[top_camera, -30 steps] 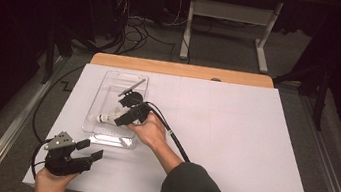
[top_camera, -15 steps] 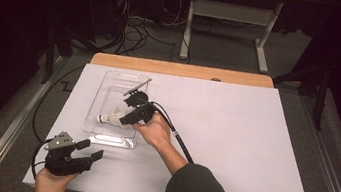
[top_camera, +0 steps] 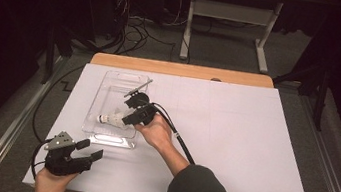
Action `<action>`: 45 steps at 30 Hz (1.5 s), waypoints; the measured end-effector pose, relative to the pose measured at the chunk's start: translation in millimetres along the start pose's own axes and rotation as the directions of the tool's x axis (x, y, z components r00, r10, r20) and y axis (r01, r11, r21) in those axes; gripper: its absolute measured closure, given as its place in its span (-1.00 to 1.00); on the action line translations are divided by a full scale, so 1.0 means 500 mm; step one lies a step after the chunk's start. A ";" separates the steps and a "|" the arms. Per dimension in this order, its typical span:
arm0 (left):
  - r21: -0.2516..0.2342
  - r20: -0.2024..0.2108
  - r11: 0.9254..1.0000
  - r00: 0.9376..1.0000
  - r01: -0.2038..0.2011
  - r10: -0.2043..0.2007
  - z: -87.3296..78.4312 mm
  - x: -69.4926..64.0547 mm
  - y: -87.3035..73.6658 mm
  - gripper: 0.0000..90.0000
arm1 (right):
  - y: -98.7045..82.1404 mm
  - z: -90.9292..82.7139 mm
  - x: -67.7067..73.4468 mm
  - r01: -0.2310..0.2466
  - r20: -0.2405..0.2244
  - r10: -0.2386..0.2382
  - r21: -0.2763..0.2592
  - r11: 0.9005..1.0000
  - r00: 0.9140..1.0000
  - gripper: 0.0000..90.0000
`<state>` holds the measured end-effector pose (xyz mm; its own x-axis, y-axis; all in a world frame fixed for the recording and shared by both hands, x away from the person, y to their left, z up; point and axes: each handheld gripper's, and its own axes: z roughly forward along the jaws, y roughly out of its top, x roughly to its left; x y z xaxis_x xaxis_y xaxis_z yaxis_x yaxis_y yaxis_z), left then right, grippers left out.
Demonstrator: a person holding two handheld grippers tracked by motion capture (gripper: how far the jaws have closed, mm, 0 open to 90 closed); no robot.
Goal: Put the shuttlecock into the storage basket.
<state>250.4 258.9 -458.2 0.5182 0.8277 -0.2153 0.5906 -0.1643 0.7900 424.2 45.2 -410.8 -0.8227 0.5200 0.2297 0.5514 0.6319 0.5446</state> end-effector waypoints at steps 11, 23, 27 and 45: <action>0.002 0.005 1.000 1.000 0.000 0.000 0.001 -0.001 0.000 -0.24 | 0.001 0.013 -0.008 -0.024 0.011 0.024 -0.002 1.000 1.000 0.98; 0.002 0.004 1.000 1.000 -0.002 0.002 0.001 -0.001 0.000 -0.24 | 0.001 -0.001 -0.008 -0.044 0.059 0.044 -0.001 0.999 0.997 0.67; 0.003 0.004 1.000 1.000 0.000 0.000 0.001 -0.001 0.000 -0.24 | 0.002 -0.008 -0.004 -0.030 0.061 0.030 -0.012 0.999 0.998 0.64; 0.007 0.003 1.000 1.000 -0.002 0.002 0.003 -0.001 0.001 -0.24 | -0.007 -0.049 -0.007 -0.024 0.074 0.029 -0.069 0.997 0.997 0.54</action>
<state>251.1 257.8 -458.6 0.5213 0.8256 -0.2158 0.5937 -0.1692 0.7867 421.7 26.9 -393.8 -0.7937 0.5795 0.1850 0.5604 0.5782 0.5930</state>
